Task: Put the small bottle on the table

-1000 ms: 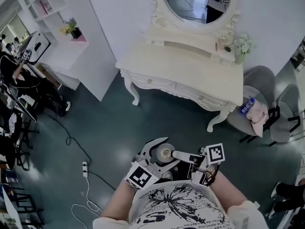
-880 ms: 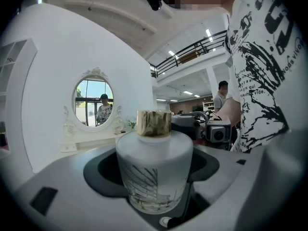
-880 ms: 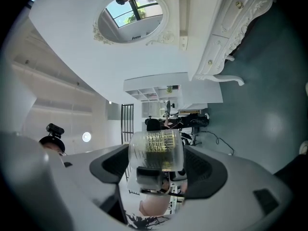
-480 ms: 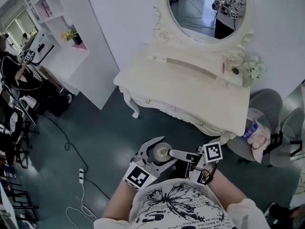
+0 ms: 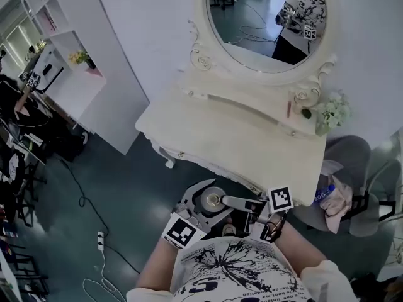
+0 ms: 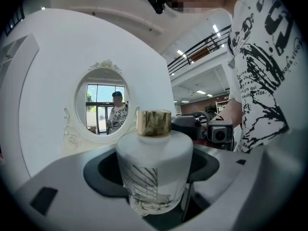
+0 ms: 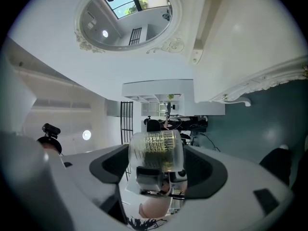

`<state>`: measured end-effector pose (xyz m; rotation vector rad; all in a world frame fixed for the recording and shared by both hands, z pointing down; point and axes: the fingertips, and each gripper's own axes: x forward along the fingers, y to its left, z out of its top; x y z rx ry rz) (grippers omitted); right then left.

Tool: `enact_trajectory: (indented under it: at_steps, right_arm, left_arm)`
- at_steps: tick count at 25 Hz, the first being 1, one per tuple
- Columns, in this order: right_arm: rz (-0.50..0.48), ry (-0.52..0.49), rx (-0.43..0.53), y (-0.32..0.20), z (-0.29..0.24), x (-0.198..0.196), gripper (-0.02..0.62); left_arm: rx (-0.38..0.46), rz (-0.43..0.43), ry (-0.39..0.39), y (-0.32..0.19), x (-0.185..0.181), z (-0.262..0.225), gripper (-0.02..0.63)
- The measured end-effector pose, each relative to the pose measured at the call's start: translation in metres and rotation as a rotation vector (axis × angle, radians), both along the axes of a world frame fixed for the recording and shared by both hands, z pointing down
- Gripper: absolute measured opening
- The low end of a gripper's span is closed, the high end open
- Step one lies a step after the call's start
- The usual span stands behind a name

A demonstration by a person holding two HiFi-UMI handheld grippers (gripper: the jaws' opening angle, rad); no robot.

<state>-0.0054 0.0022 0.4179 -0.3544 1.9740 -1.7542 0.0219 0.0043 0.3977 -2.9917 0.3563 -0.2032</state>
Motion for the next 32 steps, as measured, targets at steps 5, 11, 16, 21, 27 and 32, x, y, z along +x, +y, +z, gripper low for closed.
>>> enact_trajectory:
  at_steps: [5,11,16,21,27,32]
  right_arm:
    - [0.074,-0.012,-0.021,-0.043,0.010,0.024,0.365]
    - [0.194,-0.016,-0.021,-0.115,0.012,0.051,0.365]
    - [0.323,-0.017,-0.024,-0.171,0.014,0.067,0.365]
    - [0.447,-0.028,-0.046,-0.216,0.025,0.075,0.365]
    - [0.542,-0.040,-0.081,-0.250,0.051,0.084,0.365]
    - [0.580,-0.052,-0.110,-0.267,0.082,0.089,0.365]
  left_arm:
    - [-0.023,0.069,-0.033,-0.042,0.022,0.012,0.353]
    - [-0.025,0.211,-0.047,-0.110,0.050,0.016,0.353]
    - [-0.026,0.345,-0.054,-0.162,0.065,0.018,0.353]
    - [-0.040,0.467,-0.078,-0.205,0.072,0.032,0.353]
    - [-0.082,0.573,-0.097,-0.237,0.081,0.057,0.353]
    - [-0.109,0.628,-0.144,-0.252,0.085,0.090,0.353]
